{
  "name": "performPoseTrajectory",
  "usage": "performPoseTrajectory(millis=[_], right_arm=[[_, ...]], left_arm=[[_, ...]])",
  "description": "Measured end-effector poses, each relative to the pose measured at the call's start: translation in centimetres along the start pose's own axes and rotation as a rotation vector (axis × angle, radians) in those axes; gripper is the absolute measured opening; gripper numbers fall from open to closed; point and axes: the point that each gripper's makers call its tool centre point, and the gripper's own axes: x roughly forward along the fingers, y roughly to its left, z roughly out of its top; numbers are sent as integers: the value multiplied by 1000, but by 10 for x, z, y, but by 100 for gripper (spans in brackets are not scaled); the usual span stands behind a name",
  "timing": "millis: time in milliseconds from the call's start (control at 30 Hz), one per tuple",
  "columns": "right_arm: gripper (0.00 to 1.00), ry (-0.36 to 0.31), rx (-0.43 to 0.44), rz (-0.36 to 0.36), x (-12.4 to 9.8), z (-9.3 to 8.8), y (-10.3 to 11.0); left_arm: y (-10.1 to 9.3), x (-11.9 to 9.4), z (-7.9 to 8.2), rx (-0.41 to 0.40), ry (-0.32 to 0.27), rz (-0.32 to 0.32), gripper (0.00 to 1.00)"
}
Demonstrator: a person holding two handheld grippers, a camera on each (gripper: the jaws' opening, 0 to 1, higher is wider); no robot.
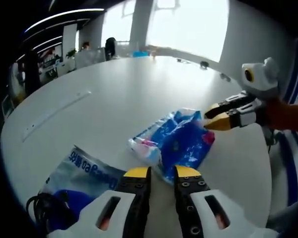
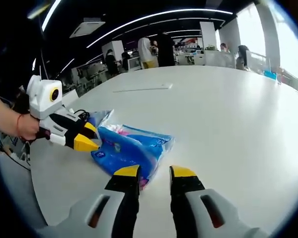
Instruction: Arrange the tabletop items into an orderly group along one side of the table until the central work area is clear of visible clutter.
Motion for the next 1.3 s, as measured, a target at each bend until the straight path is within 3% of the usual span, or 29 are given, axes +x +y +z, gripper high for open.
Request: performPoseTrajectory(millis=[900, 1300], right_arm=[[26, -21, -8, -27, -12, 17, -1], [28, -37, -23, -27, -18, 28, 3]], left_arm=[[-6, -12, 16, 12, -42, -26, 27], [-4, -27, 27, 17, -74, -29, 37]])
